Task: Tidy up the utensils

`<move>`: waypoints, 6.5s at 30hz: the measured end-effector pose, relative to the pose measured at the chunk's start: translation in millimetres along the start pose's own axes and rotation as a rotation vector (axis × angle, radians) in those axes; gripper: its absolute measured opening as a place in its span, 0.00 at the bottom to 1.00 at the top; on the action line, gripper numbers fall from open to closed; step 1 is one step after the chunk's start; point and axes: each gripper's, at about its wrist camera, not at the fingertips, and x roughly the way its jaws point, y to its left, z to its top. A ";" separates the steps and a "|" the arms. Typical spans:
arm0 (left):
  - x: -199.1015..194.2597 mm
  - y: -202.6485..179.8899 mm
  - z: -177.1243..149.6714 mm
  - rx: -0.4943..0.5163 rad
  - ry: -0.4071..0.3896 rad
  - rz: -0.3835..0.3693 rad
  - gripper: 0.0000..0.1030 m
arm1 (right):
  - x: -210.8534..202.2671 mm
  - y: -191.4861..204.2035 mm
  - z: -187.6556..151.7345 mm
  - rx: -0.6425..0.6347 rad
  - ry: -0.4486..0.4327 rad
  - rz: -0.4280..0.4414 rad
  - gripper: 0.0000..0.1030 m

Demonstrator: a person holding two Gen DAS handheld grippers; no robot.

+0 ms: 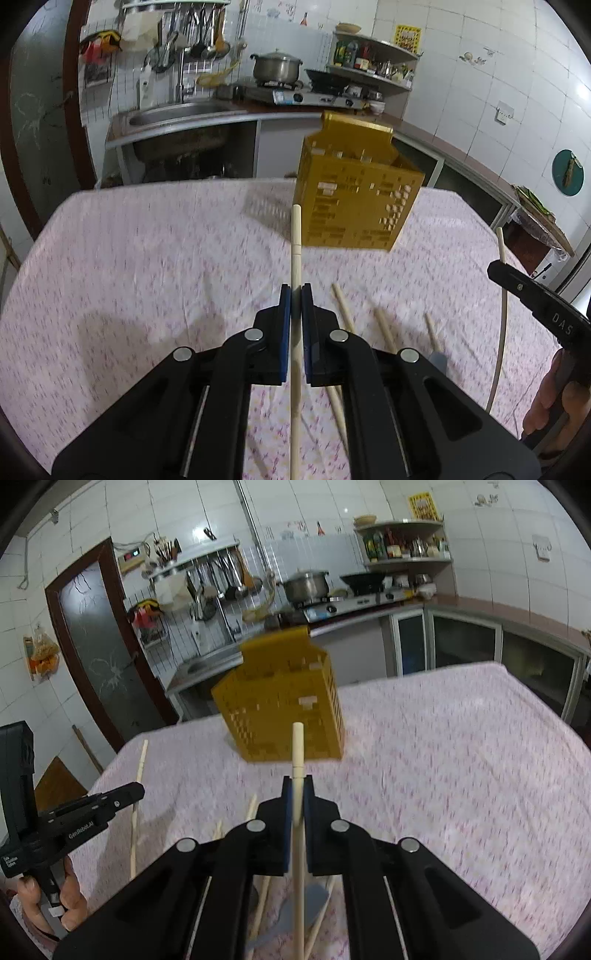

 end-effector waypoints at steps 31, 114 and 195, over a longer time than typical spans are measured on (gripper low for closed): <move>20.5 -43.5 175.7 0.059 -0.432 -0.067 0.04 | 35.8 14.0 180.9 -0.026 -0.448 0.091 0.06; 57.3 -3.5 -50.2 -0.014 0.145 0.145 0.66 | 69.8 -19.2 -52.8 -0.091 0.204 -0.259 0.57; 42.0 -20.5 -38.5 0.045 0.032 0.031 0.04 | 39.7 -21.1 -45.6 -0.007 0.081 -0.161 0.05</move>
